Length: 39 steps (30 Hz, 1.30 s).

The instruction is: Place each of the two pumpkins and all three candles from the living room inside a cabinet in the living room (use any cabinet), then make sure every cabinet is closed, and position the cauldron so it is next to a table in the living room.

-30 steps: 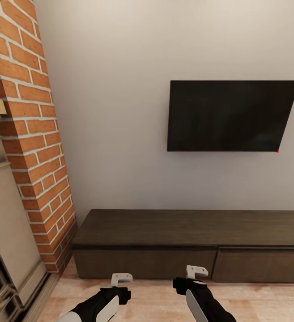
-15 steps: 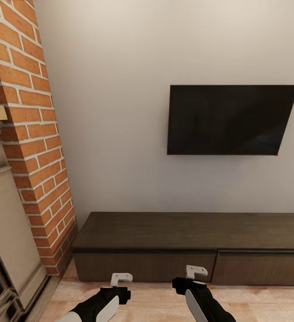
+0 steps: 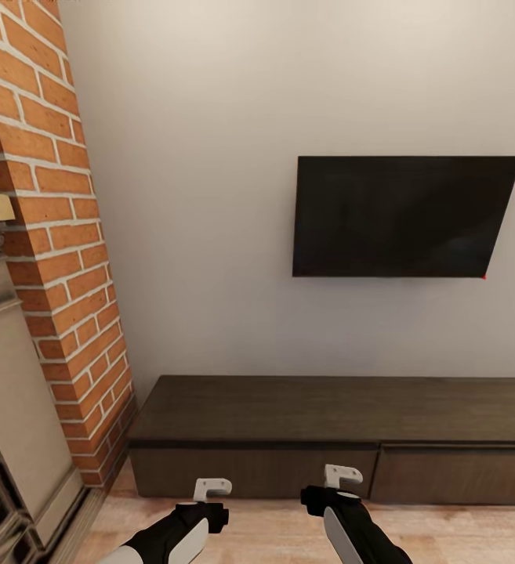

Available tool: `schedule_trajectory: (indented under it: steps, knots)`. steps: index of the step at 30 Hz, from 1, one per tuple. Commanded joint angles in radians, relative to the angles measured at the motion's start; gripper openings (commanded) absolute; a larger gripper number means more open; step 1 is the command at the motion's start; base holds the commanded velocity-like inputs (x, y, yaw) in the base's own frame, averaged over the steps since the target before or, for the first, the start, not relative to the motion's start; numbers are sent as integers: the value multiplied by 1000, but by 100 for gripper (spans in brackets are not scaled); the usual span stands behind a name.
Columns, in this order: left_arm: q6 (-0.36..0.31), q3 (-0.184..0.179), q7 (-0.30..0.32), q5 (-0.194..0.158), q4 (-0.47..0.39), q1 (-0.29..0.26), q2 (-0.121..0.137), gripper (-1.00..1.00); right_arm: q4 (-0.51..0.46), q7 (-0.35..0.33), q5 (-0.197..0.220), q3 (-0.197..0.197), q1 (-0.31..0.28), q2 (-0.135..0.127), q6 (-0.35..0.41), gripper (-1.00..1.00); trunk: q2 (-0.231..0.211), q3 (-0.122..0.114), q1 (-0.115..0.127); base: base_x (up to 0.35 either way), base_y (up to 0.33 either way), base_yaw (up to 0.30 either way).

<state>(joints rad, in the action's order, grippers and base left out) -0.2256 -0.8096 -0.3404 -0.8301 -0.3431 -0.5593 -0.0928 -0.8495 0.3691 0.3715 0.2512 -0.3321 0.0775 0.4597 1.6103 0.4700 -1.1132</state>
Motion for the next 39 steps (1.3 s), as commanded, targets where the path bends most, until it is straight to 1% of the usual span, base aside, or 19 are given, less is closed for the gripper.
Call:
schedule_trajectory:
  steps: [1,25,39]
  knots:
    - [-3,-8,-8,-7,-2,-1,1,100,-1,10,11,4,-1,-1,2,100,-7,-2,4,0,0,0]
    - [-4,-8,-3,-9,1,-1,1,100,0,9,9,11,1,-2,-8,100,-175,-77,96,0,0,0]
    - [-4,-8,3,-8,1,-1,1,100,-2,10,10,12,1,1,1,100,-273,-121,150,0,0,0]
